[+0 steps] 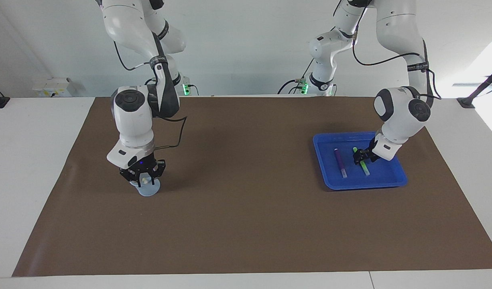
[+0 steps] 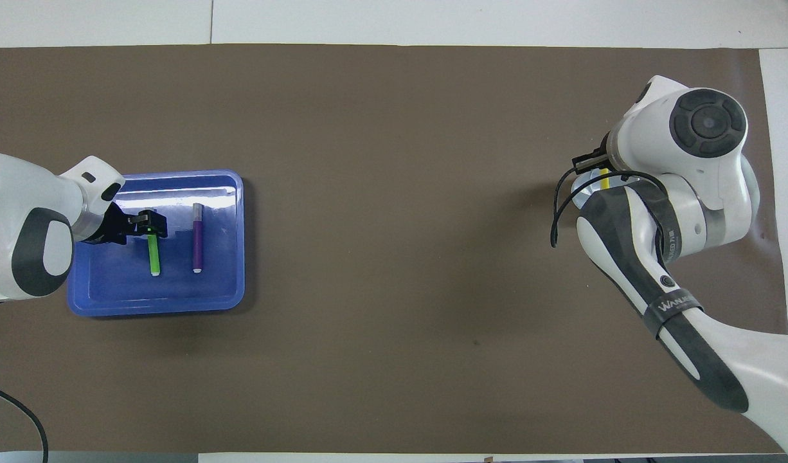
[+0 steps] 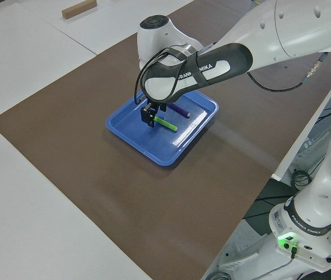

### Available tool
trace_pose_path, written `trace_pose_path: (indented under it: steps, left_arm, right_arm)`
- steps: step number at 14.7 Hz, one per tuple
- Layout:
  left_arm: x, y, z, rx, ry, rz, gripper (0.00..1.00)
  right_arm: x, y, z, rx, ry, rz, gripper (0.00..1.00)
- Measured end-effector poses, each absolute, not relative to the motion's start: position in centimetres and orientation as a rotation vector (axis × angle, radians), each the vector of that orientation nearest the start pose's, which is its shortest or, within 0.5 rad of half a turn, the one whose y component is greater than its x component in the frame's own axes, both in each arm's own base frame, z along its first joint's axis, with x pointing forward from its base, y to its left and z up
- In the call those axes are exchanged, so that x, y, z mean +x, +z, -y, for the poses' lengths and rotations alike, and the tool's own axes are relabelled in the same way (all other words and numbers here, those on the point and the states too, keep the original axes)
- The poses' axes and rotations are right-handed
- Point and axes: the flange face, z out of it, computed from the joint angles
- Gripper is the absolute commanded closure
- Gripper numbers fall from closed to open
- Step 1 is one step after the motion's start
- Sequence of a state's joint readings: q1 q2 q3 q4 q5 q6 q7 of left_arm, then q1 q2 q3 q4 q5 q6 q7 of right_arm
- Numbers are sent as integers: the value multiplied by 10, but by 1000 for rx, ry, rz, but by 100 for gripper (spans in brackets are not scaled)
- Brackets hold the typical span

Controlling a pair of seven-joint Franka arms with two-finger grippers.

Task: Right arm passes pens to left for tray arrangement
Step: 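Lift the yellow pen from the cup with the right gripper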

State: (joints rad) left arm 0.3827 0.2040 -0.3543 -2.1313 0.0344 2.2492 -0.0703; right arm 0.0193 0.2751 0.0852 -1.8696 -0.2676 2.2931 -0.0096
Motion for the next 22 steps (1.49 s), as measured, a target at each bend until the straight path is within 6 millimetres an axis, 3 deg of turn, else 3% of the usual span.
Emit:
trace_pose_path:
  steps: [1, 2, 3, 8, 11, 13, 16, 20, 22]
  left_arm:
    - [558, 313, -19, -3180, 112, 128, 0]
    - [560, 316, -19, -3181, 103, 126, 0]
    - [562, 319, -19, -3181, 94, 126, 0]
    - [571, 354, -17, -3186, 9, 149, 0]
    - [563, 387, -5, -3171, 20, 128, 0]
    - [561, 419, 18, -3175, 37, 94, 0]
    - [567, 492, 61, -3189, 108, 81, 0]
    - [564, 571, 94, -3288, 185, 433, 0]
    - [561, 597, 103, -3302, 243, 718, 0]
  right_arm:
    - [633, 384, -56, -3284, -268, 446, 72]
    - [633, 384, -56, -3284, -269, 445, 91]
    - [633, 384, -56, -3284, -269, 445, 100]
    - [634, 386, -54, -3285, -280, 440, 100]
    - [636, 408, -53, -3285, -340, 431, 100]
    - [634, 435, -53, -3287, -388, 421, 100]
    - [627, 485, -61, -3272, -449, 386, 100]
    - [623, 538, -88, -3145, -461, 98, 100]
    - [622, 549, -104, -3062, -434, -122, 100]
